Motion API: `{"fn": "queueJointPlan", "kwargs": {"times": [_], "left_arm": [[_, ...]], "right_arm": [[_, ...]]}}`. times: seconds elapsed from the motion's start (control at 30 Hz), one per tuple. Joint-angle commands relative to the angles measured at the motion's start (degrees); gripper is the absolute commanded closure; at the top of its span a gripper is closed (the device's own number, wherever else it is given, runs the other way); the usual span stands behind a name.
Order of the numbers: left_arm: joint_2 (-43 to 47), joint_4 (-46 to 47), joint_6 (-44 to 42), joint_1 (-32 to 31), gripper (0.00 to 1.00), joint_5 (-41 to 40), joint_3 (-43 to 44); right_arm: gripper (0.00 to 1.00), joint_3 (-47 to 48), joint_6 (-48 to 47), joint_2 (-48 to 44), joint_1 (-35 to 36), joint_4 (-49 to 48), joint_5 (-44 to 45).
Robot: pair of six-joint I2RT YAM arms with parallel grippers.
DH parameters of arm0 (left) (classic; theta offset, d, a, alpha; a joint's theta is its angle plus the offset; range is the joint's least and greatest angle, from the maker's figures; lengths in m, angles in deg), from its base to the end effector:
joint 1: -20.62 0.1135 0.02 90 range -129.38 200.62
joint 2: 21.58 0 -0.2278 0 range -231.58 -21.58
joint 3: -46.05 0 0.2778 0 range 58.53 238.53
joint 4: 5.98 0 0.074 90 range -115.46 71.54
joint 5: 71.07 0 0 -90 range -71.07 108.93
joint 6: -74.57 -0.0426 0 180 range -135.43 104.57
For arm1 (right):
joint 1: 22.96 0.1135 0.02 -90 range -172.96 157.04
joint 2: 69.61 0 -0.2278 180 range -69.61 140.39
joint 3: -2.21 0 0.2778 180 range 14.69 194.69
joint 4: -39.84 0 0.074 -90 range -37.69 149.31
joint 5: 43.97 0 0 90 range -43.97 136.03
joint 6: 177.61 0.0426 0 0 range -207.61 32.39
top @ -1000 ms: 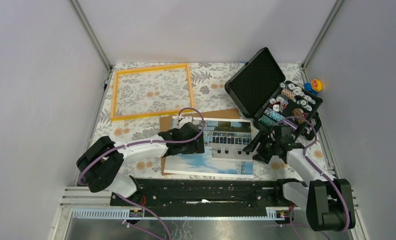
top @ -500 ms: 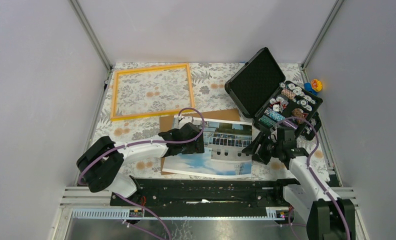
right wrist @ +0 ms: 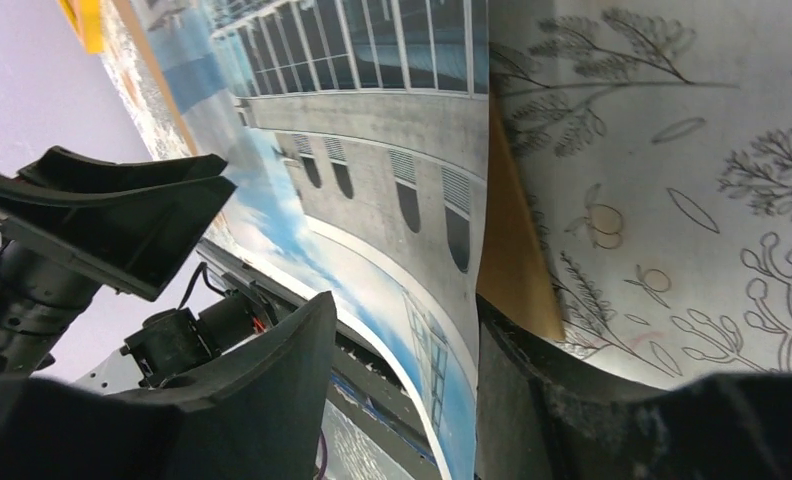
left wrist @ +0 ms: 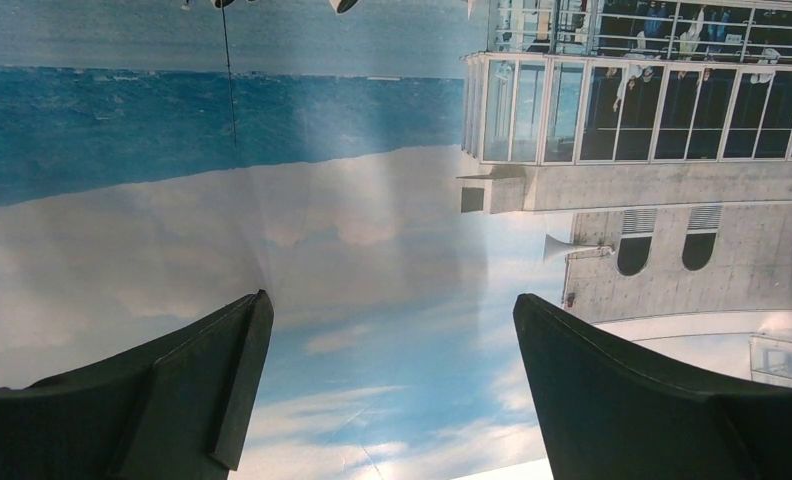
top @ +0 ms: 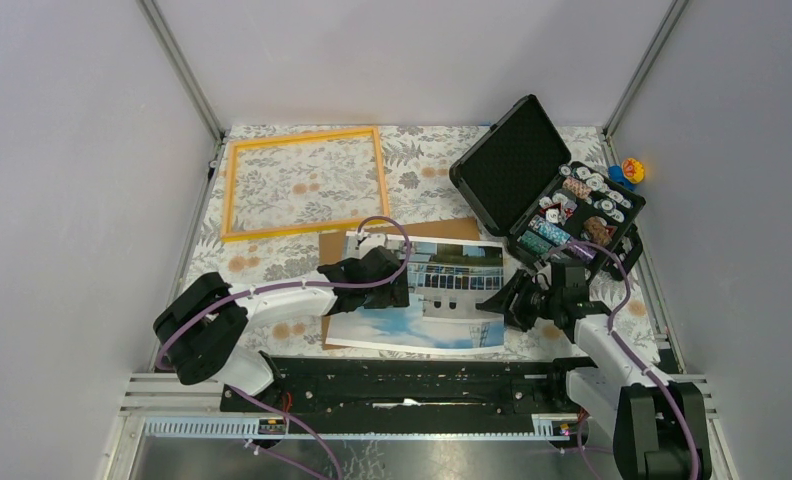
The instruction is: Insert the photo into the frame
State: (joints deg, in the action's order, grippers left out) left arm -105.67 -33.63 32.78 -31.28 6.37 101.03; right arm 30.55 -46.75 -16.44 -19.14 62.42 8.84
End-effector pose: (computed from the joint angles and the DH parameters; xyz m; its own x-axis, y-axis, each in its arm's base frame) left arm 0.1940 -0.2324 0.1083 -0.8618 -0.0804 -0.5009 0.0781 0.9546 -0.2875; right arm 0.2064 0.0396 0.0997 -0.8573 0.4651 -0.2207 0.1317 0.6126 0.7793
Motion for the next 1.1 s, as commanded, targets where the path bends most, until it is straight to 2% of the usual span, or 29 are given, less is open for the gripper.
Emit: {"fn": "queueJointPlan", "kwargs": {"times": [0.0, 0.1, 0.27, 0.37, 0.53, 0.6, 0.83, 0.93, 1.07], "left_arm": [[0.1, -0.2, 0.3, -0.7, 0.01, -0.2, -0.9], [0.9, 1.1, 0.1, -0.9, 0.01, -0.3, -1.4], [5.2, 3.2, -0.3, -0.9, 0.01, -1.4, -2.7], [8.4, 5.1, -1.9, -0.9, 0.01, -0.7, -2.4], [14.0, 10.3, -4.6, -0.8, 0.01, 2.6, -1.9], [15.2, 9.7, -6.1, -0.8, 0.01, 3.0, 0.0], [19.1, 7.1, -8.8, 0.6, 0.01, 3.9, 6.5], [19.0, 6.4, -12.1, 1.4, 0.01, 5.7, 9.7], [18.4, 3.4, -16.1, 2.4, 0.01, 3.3, 13.9]], "right_arm": [[0.47, -1.1, 0.2, 1.7, 0.3, -4.3, -1.1], [0.58, -0.1, -2.1, 3.5, 0.3, -5.2, -1.0], [0.91, 0.1, -3.2, 5.5, 0.3, -6.4, -4.7], [1.0, -0.6, -3.8, 3.5, 0.4, -6.3, -7.3], [1.0, 0.2, -4.6, -3.8, 0.4, -2.0, -10.1], [1.0, 3.4, -7.4, -6.4, 0.4, 4.1, -9.2], [1.0, 12.6, -10.4, -13.6, 0.4, 11.3, -11.9], [0.99, 19.5, -15.0, -14.4, 0.4, 14.0, -10.4], [1.0, 29.3, -16.9, -11.4, 0.4, 15.3, -7.5]]}}
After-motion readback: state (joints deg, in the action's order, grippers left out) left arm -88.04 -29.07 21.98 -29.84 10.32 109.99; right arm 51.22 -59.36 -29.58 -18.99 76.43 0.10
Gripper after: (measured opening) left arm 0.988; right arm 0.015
